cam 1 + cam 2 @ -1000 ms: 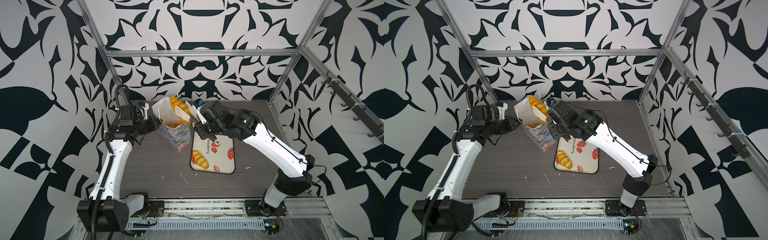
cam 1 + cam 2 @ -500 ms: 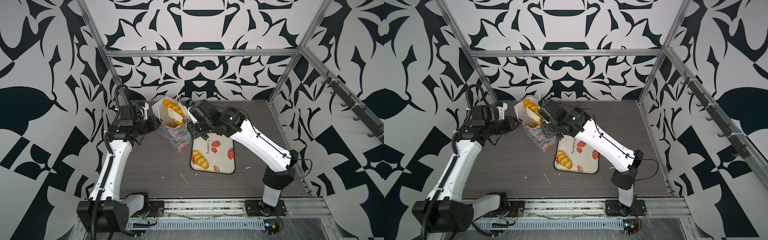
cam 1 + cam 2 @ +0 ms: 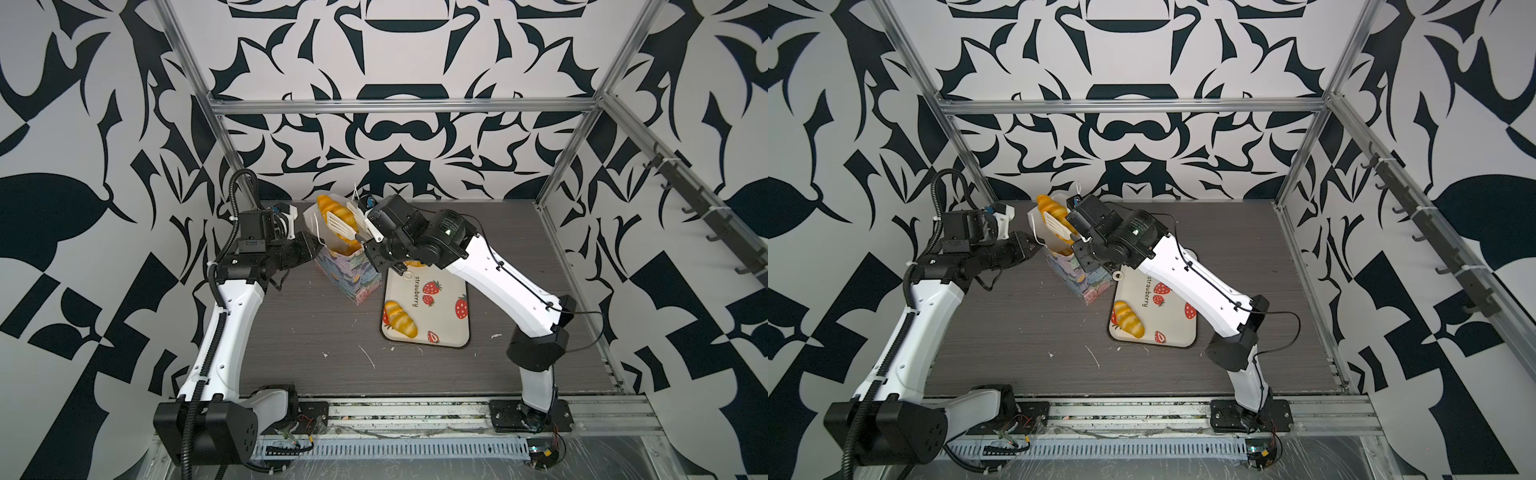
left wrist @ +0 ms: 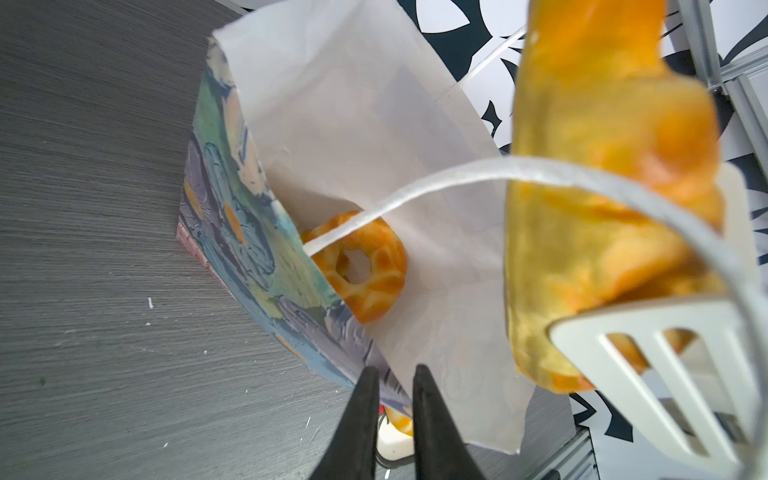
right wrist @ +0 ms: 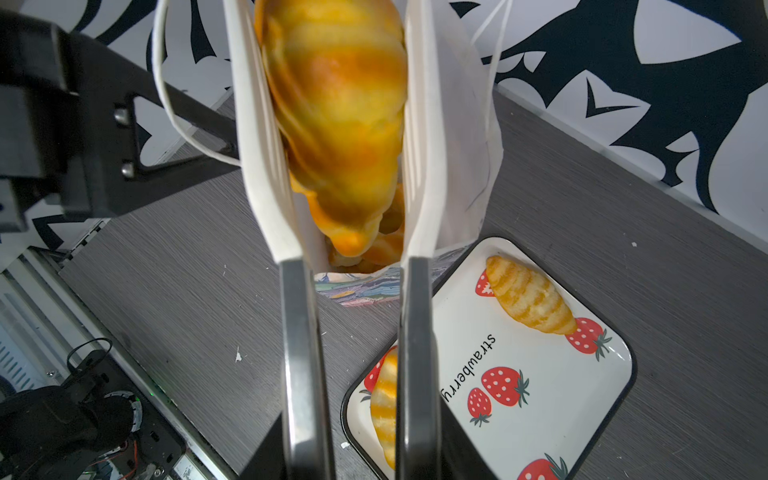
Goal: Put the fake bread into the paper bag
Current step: 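Carry the croissant with the right tongs over the bag opening, then lower the croissant into the bag and open the right tongs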
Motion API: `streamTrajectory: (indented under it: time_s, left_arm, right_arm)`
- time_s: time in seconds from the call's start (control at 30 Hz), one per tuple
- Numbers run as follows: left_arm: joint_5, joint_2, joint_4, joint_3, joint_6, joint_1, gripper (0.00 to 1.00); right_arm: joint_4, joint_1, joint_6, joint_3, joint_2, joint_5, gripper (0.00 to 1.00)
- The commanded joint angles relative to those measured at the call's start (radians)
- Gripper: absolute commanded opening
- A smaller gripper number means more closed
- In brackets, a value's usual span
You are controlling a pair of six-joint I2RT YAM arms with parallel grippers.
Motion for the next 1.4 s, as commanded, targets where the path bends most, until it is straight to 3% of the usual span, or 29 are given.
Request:
streamTrajectory:
  time_s: [0.0,1.37]
  left_arm:
    - [0.0,-0.022,-0.021,-0.019,0.01,-0.002,0.2]
    - [-0.001,-0.022,-0.024,-0.014,0.009,-0.003,0.2]
  right_arm:
    - [0.017,0.007,-0.011,0.055,-0.019,0.007,0.43]
    - [0.002,0.007,-0.022,-0.014,-0.031,0.061,0.54]
